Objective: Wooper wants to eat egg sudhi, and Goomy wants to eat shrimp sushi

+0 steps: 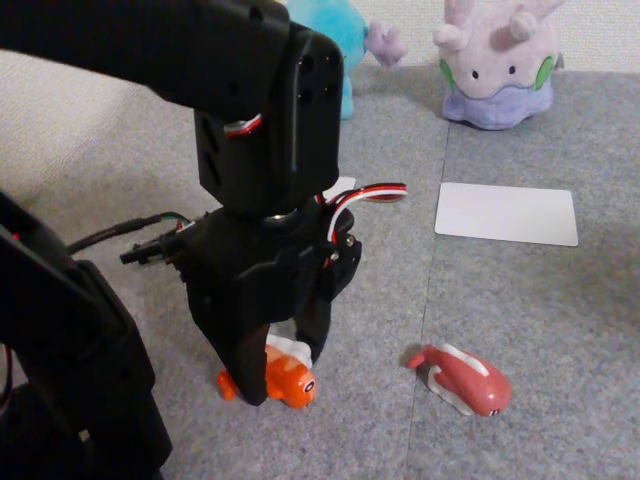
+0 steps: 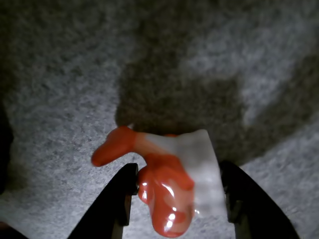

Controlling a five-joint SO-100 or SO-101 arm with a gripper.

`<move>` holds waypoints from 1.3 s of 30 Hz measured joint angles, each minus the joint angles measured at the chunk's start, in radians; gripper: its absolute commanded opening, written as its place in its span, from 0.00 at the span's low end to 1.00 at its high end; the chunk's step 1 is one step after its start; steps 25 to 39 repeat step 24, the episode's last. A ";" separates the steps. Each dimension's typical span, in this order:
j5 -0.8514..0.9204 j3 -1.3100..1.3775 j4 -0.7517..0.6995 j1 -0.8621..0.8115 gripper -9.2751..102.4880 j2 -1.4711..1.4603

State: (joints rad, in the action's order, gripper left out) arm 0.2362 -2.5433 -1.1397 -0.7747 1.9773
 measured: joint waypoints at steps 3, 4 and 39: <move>-0.084 -0.028 -0.002 0.005 0.15 0.060; -0.118 -0.032 -0.003 0.009 0.15 0.095; -0.928 0.279 -0.150 0.350 0.15 0.282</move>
